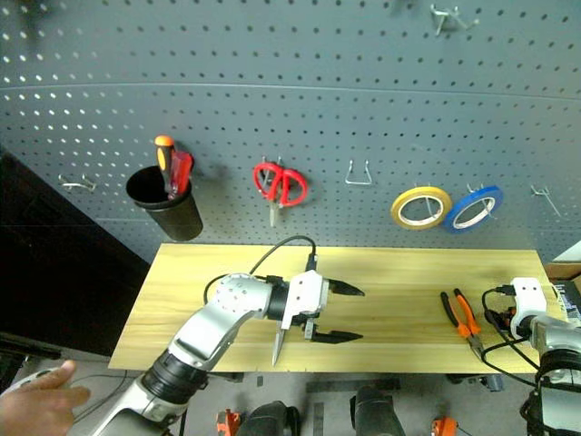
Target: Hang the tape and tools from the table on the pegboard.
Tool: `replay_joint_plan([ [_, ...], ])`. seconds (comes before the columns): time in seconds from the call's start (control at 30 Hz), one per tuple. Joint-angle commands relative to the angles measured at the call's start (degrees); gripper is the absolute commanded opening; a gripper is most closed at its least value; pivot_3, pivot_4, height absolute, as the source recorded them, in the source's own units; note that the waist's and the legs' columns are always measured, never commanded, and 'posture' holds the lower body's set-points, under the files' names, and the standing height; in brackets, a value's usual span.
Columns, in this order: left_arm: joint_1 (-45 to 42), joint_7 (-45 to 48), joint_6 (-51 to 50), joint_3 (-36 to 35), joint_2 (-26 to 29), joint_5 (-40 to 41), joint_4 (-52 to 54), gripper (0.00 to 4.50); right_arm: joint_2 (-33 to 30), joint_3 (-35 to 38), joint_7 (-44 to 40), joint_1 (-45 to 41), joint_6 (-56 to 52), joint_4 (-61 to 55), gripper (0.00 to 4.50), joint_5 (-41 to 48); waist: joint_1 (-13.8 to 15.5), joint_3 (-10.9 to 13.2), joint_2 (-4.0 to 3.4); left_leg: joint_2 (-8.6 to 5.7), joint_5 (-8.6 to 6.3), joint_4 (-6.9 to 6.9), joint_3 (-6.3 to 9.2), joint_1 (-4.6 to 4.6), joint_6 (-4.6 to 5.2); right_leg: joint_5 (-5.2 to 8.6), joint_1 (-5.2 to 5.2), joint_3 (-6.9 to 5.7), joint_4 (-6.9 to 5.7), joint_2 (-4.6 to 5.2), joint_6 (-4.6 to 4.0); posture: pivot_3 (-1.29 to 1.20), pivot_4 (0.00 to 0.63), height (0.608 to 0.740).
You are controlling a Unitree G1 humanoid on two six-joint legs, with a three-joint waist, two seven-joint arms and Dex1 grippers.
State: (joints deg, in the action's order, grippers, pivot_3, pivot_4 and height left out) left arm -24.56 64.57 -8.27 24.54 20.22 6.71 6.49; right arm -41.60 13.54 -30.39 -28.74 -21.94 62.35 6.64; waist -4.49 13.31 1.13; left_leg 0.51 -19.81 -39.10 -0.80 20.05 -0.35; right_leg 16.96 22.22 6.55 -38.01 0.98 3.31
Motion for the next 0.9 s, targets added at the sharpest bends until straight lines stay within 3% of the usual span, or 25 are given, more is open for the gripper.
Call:
replay_joint_plan([
  [0.03, -0.5, 0.3, 1.1, 0.7, -0.1, 0.8, 2.2, 3.78, -1.2, 2.0, -0.1, -1.1, -1.3, 2.4, 1.88, 1.6, 0.0, 0.2, 0.02, 0.00, 0.00, 0.00, 0.01, 0.00, 0.00, 0.00, 0.00, -0.02, 0.00, 0.00, 0.00, 0.00, 0.277, 0.740],
  [0.17, -0.4, 0.1, 1.5, 0.5, -0.2, 1.0, 2.0, 3.78, -1.0, 1.5, 0.5, -0.6, -1.5, 2.9, 0.47, 1.2, 0.0, 0.3, 0.05, 0.00, 0.00, 0.00, 0.07, 0.04, 0.00, 0.00, 0.00, -0.08, 0.01, 0.00, 0.00, 0.00, 0.267, 0.740],
  [0.23, -0.5, -0.3, 1.6, 0.3, -0.8, 1.2, 1.8, 3.78, -0.7, 0.7, 0.8, 0.2, -0.6, 2.4, 0.01, 0.5, 0.0, 0.3, 0.05, 0.01, 0.01, -0.01, 0.13, 0.08, -0.01, 0.00, 0.00, -0.13, 0.03, 0.00, 0.00, -0.01, 0.259, 0.740],
  [0.37, -0.7, 0.0, 1.9, 0.1, -1.6, 2.1, 1.5, 3.78, 0.6, -0.3, 1.1, 3.7, 1.7, -2.9, 0.01, 0.1, 0.1, 0.2, 0.03, 0.01, 0.04, -0.21, 0.40, 0.29, -0.07, 0.00, 0.01, -0.49, 0.03, 0.06, 0.00, -0.02, 0.242, 0.740],
  [0.5, -1.2, 1.8, 0.4, -0.7, -2.0, 5.5, 2.1, 3.78, 1.0, 1.6, 2.0, 11.4, 1.5, -17.9, 0.01, 1.9, 0.4, 0.2, -0.05, 0.01, 0.12, -0.77, 0.88, 0.79, -0.23, 0.00, 0.11, -0.98, -0.07, 0.15, 0.00, -0.03, 0.229, 0.740],
  [0.7, -3.2, -0.8, 1.9, -1.8, -5.2, 6.6, 0.9, 3.78, 3.4, 11.2, 8.8, 28.6, -0.4, -58.1, 0.01, 5.0, 1.2, 0.1, -0.52, -0.07, 0.12, -0.84, 0.91, 0.85, -0.24, -0.01, 0.11, -1.00, -0.11, 0.16, 0.04, -0.05, 0.218, 0.740],
  [0.8, -3.8, -3.1, 4.0, -2.0, -6.9, 5.5, 0.1, 3.78, 6.1, 13.0, 11.9, 32.8, -2.3, -70.9, 0.01, 5.0, 0.9, 0.1, -0.50, -0.04, 0.12, -0.84, 0.92, 0.85, -0.27, -0.02, 0.10, -1.02, -0.11, 0.09, 0.06, -0.07, 0.216, 0.740],
  [0.9, -4.5, -9.4, 6.4, -3.7, -10.8, 4.1, -1.5, 3.78, 13.3, 13.4, 19.2, 34.7, -7.5, -85.9, 0.01, 5.2, 1.2, 0.1, -0.50, -0.03, 0.15, -0.84, 1.04, 0.86, -0.31, -0.03, 0.10, -1.08, -0.12, 0.08, 0.07, -0.07, 0.214, 0.740],
])
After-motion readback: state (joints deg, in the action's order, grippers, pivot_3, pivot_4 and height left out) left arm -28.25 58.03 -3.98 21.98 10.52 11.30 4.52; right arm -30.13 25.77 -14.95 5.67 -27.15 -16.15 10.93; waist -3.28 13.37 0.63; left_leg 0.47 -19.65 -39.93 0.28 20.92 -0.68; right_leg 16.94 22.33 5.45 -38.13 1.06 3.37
